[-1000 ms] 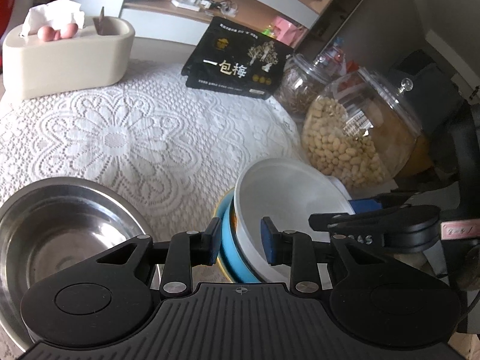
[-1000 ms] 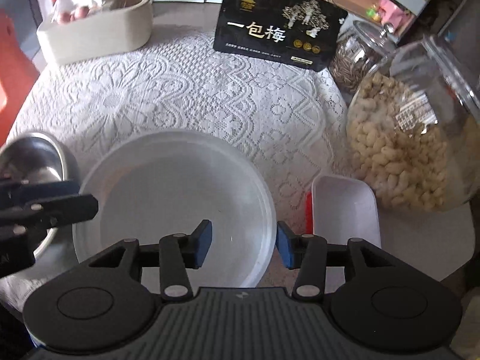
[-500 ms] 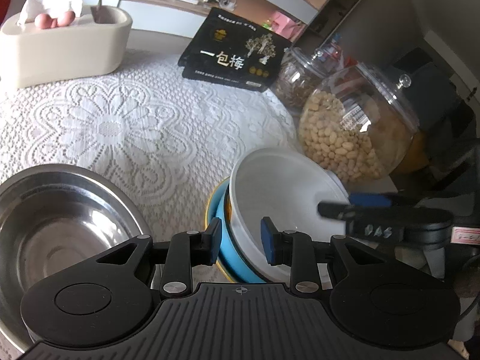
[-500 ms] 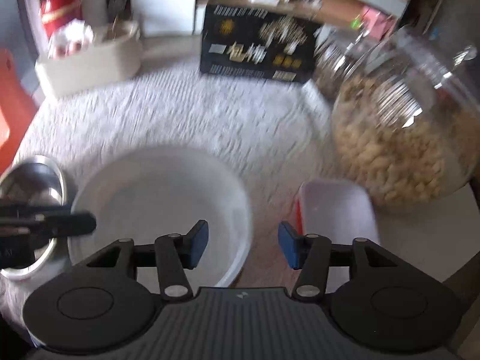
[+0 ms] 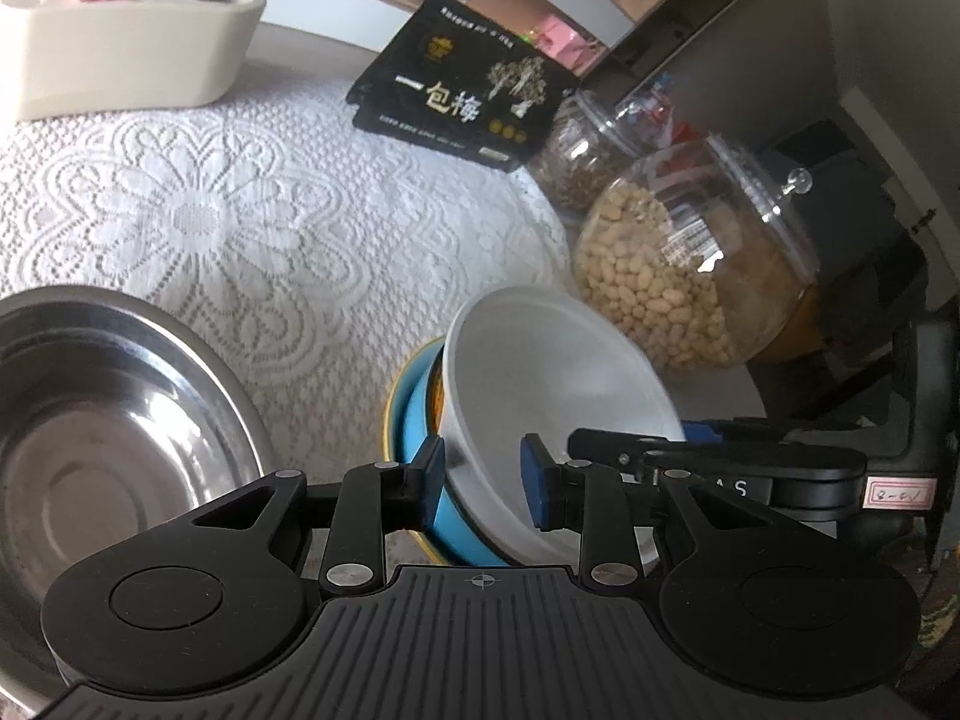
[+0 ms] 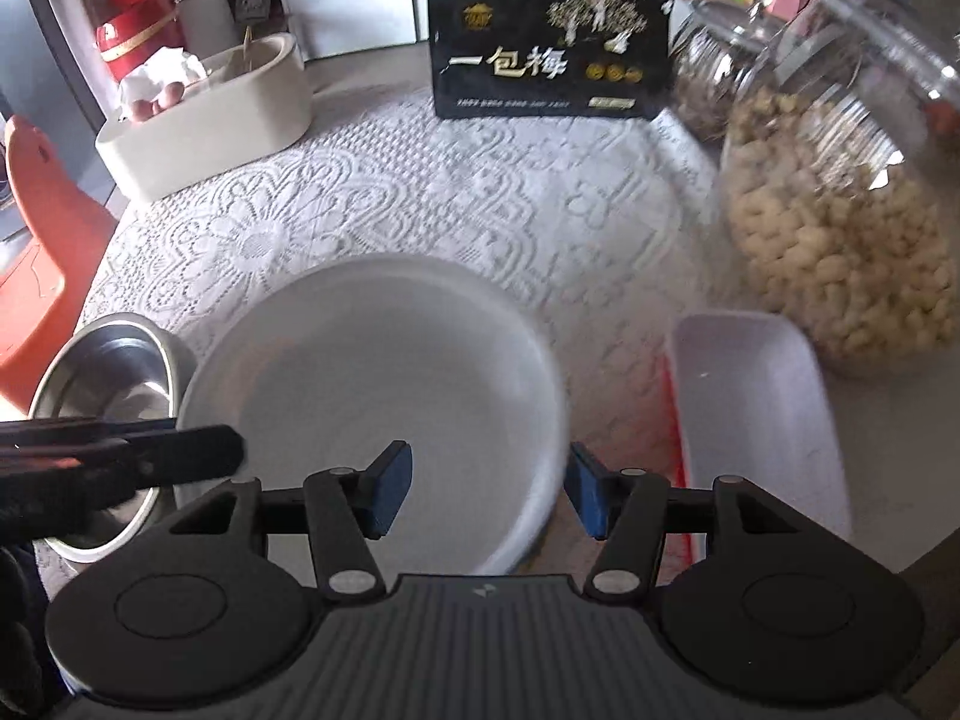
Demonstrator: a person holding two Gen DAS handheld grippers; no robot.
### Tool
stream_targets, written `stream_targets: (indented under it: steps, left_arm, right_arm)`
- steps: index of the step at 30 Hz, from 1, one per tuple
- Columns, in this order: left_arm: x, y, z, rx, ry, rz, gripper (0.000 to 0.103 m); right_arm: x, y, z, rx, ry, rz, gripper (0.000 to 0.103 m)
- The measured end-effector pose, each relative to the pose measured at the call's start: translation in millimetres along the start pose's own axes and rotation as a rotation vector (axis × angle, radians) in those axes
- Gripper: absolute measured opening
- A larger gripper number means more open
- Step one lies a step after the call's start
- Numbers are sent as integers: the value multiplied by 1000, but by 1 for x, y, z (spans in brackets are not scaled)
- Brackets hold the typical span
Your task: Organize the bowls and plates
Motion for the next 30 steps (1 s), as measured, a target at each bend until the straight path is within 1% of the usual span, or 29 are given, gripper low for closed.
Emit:
stream_targets:
  steps: [4,7,8,9,12,14,16,19,21,24,26,28,29,30]
  left_arm:
    - [1,1,0,-10,-4,0,30]
    - [1,1,-1,-4,-8,-1,29]
    - [1,0,-2,21,-12,-2,29]
    - [1,-2,-4,41,-17,-1,31]
    - [1,-8,-7,46,-34,35,31]
    - [1,-10,-6,38,-41,42,30]
    - [1,-11,-4,7,-44,48,29]
    - [1,-17,-9,-80,-89,89,29]
    - [3,-22,-12,-88,-95,96,29]
    - [7,-22,-17,-98,-83,77,29]
    - [11,-20,-24,-112,-83,61,29]
    - [15,-16,-39,-127,-108,41,29]
    - [17,-13,-48,-141,-125,29,29]
    - [19,-9,-58,-156,-143,13,29]
  right_arm:
    - [-4,7,7,31,9,-20,58]
    - [-4,5,7,15,12,-5,58]
    - [-4,4,7,5,14,-1,58]
    - [-2,2,7,-1,21,5,58]
    - [6,-4,11,-24,65,42,59]
    - [11,-5,12,-33,65,42,56]
    - [14,-5,7,-29,33,39,56]
    - [16,-7,-10,-28,-53,40,56]
    - [18,-11,-19,-33,-89,50,56]
    - [25,-16,-35,-25,-142,52,56]
    - [31,-16,-48,-3,-205,31,56]
    - [39,-14,-61,-1,-274,25,56]
    - [43,-13,-68,-24,-301,35,56]
    - [48,-11,-75,-65,-321,45,56]
Point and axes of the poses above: each gripper's, at about its wrist camera, not at the fingertips, and z roughly the way its jaws point, y to its left, x to its underside, the point moved 4 cm from there along z, roughly the way its jaws point, and after that the axes turned 4 degrees about x, right-handed, at the moved point
